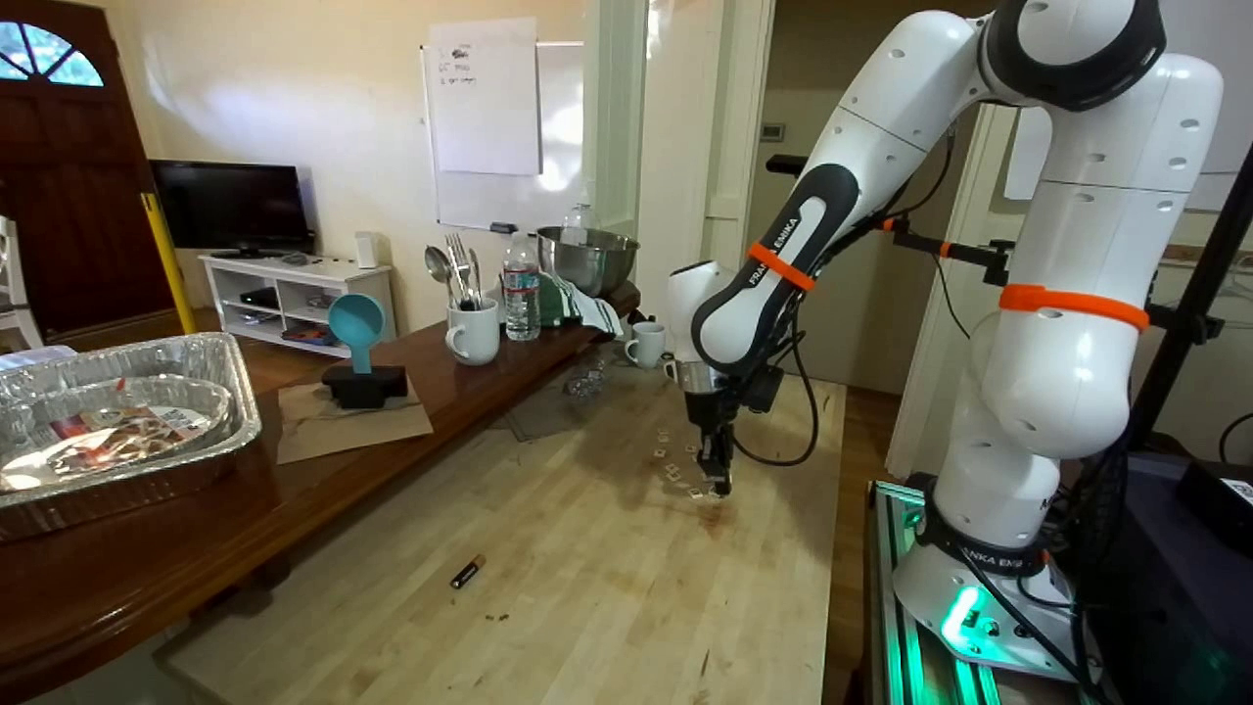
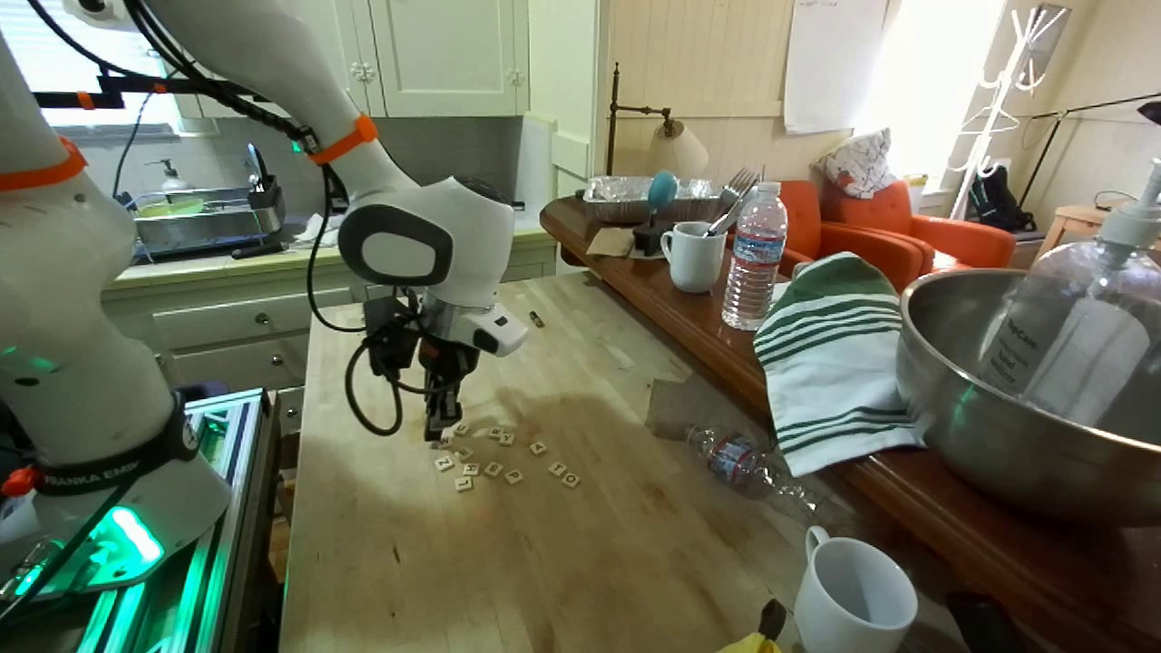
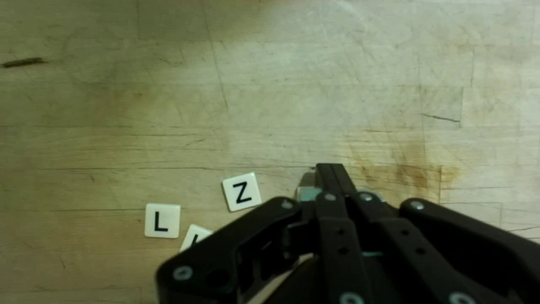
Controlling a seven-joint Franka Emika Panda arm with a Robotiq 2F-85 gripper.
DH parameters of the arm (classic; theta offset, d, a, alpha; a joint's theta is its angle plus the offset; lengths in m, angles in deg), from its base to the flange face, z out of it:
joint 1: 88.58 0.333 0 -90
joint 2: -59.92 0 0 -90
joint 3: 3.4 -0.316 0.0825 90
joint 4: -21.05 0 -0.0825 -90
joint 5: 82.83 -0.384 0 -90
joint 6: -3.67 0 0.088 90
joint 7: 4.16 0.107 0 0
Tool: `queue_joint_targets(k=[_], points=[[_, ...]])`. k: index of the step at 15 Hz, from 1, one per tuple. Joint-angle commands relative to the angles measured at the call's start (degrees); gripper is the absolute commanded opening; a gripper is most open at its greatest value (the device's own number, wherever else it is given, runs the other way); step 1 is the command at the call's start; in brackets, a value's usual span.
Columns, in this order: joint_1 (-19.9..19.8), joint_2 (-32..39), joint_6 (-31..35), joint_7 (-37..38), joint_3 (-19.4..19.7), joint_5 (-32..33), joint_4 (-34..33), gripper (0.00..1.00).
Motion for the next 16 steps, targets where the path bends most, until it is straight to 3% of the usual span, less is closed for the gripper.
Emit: queue_joint_targets(k=[1, 5, 12, 16], points=[[-0.22, 0.81, 2.94, -1.13, -0.09, -0.04, 0.07, 0.0], [-0.17, 1.52, 6.14, -1.96, -0.16, 0.32, 0.26, 0.0], [-0.1, 1.7, 5.77, -2.01, -0.37, 1.45, 0.38, 0.0], [-0.19, 3.63, 11.1, 0.18, -0.51, 5.01, 0.07, 0.0]])
